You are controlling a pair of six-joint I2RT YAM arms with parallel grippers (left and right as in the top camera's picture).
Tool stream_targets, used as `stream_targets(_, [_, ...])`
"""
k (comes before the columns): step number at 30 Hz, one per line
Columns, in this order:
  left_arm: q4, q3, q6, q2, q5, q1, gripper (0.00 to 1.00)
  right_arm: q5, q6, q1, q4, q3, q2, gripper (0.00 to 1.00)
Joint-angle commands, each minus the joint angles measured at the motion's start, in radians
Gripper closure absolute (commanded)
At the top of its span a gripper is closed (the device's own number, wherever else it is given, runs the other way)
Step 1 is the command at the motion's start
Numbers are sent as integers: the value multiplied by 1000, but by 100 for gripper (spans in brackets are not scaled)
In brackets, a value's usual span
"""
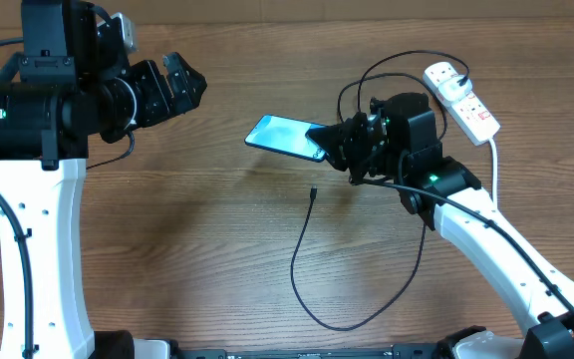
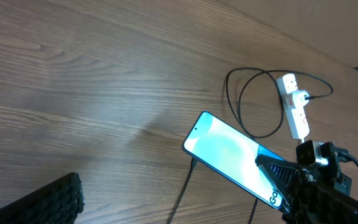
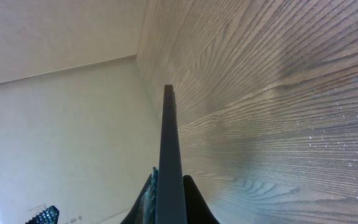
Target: Plug charger to phone and switch on socket
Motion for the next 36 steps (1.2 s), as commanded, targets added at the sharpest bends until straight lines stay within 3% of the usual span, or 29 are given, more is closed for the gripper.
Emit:
stream_targets(1, [3,11,-14,0,-10,-7,0,-24,3,0,15,24,-39,96])
stream_targets(17, [3,11,-14,0,-10,-7,0,-24,16,19,25,24,-39,96])
stream_targets(27, [15,11,-19,0,-4,-7,0,-24,111,19,127,24,-39,96])
stream_targets(36, [9,10,-304,6,106,-8,0,0,243,19,159,24,-39,96])
